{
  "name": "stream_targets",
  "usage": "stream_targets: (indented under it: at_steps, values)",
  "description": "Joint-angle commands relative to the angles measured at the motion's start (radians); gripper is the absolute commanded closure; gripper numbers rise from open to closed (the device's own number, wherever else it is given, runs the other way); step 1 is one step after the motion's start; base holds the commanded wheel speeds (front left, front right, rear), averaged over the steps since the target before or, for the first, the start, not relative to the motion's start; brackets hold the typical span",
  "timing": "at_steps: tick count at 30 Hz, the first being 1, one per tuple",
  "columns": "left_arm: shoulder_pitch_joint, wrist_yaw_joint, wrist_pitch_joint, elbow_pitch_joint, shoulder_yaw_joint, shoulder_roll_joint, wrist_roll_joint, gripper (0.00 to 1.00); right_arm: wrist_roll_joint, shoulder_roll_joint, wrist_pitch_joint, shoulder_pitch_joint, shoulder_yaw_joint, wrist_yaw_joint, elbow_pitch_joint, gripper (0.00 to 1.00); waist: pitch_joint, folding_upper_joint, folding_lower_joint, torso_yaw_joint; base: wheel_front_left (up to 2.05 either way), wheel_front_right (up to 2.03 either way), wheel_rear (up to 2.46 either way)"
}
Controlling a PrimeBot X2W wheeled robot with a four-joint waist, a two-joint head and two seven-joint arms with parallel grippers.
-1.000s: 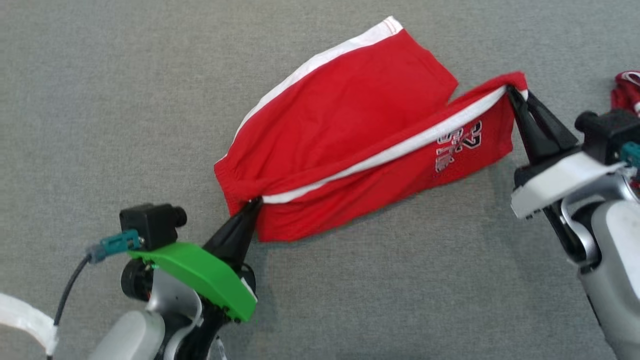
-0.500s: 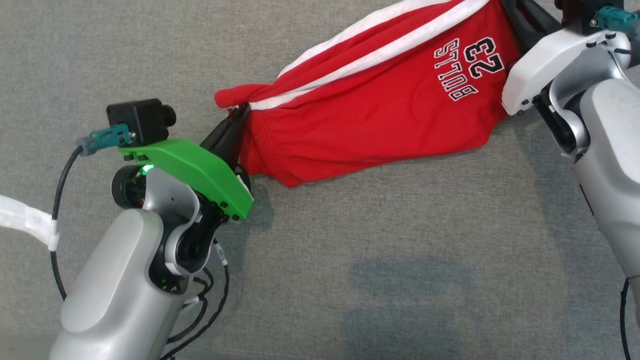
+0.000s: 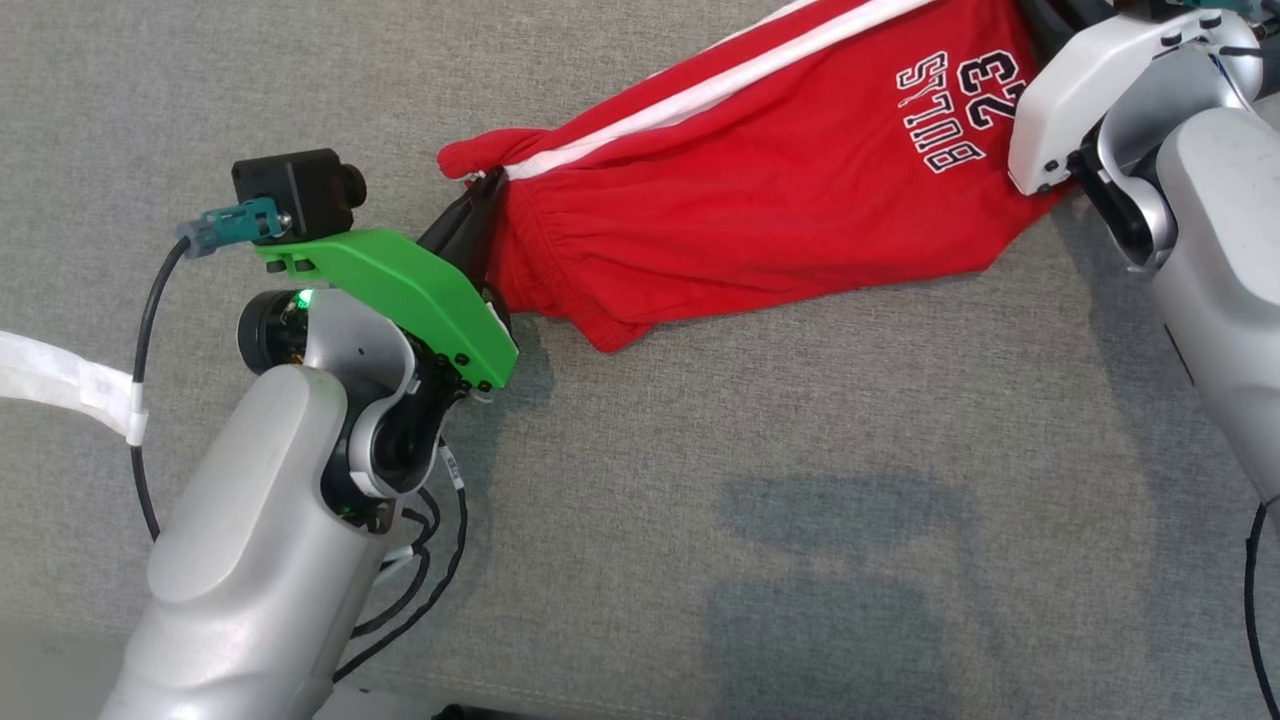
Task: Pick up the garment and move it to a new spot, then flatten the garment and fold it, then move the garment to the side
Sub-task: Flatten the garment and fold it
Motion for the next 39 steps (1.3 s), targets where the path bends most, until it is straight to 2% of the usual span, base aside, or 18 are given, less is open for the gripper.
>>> stream_targets:
  at_steps: [1,7,8,9,10,11,19,25,31,34,39]
  values:
    - [-0.019,-0.004,-0.009,0.005,0.000,0.004,0.009,1.00,0.006,-0.005,-0.007,-0.016,0.005,-0.001,0.011,1.00,0.000,0.0000,0.0000,0.001,0.00,0.00,0.00]
    - [-0.031,-0.012,-0.022,0.025,-0.020,-0.002,0.032,0.98,0.016,0.005,0.003,-0.048,0.044,-0.001,0.075,1.00,-0.004,0.0000,0.0000,0.004,0.00,0.00,0.00]
    - [-0.032,-0.011,-0.026,0.028,-0.022,-0.002,0.036,0.86,0.018,0.006,-0.002,-0.052,0.051,-0.001,0.081,1.00,-0.006,0.0000,0.0000,0.003,0.00,0.00,0.00]
    - [-0.033,-0.009,-0.029,0.029,-0.026,-0.001,0.043,0.51,0.021,0.010,-0.011,-0.056,0.059,-0.001,0.083,0.64,-0.008,0.0000,0.0000,0.002,0.00,0.00,0.00]
    - [-0.032,-0.010,-0.031,0.029,-0.032,0.002,0.049,0.05,0.024,0.013,-0.018,-0.057,0.067,-0.001,0.085,0.16,-0.010,0.0000,0.0000,0.001,0.00,0.00,0.00]
    - [-0.030,-0.009,-0.032,0.031,-0.042,0.012,0.067,0.00,0.026,0.015,-0.021,-0.057,0.072,-0.001,0.089,0.00,-0.014,0.0000,0.0000,-0.001,0.00,0.00,0.00]
    - [0.030,-0.011,-0.060,-0.018,-0.089,0.074,0.142,0.00,0.076,0.021,-0.057,-0.024,0.129,-0.001,0.048,0.00,-0.065,0.0000,0.0000,-0.035,0.00,0.00,0.00]
    - [0.150,0.023,-0.157,-0.149,-0.091,0.144,0.206,0.00,0.097,-0.009,-0.048,0.032,0.129,-0.001,-0.006,0.00,-0.120,0.0000,0.0000,-0.072,0.00,0.00,0.00]
    - [0.291,0.085,-0.280,-0.247,-0.108,0.202,0.310,0.00,0.103,-0.063,0.064,0.098,0.094,-0.001,-0.015,0.00,-0.175,0.0000,0.0000,-0.072,0.00,0.00,0.00]
    - [0.346,0.101,-0.352,-0.265,-0.109,0.197,0.327,0.00,0.113,-0.074,0.123,0.123,0.061,-0.001,-0.020,0.00,-0.194,0.0000,0.0000,-0.056,0.00,0.00,0.00]
    - [0.381,0.102,-0.424,-0.243,-0.127,0.182,0.355,0.00,0.125,-0.086,0.204,0.135,0.019,-0.001,-0.029,0.00,-0.192,0.0000,0.0000,-0.024,0.00,0.00,0.00]
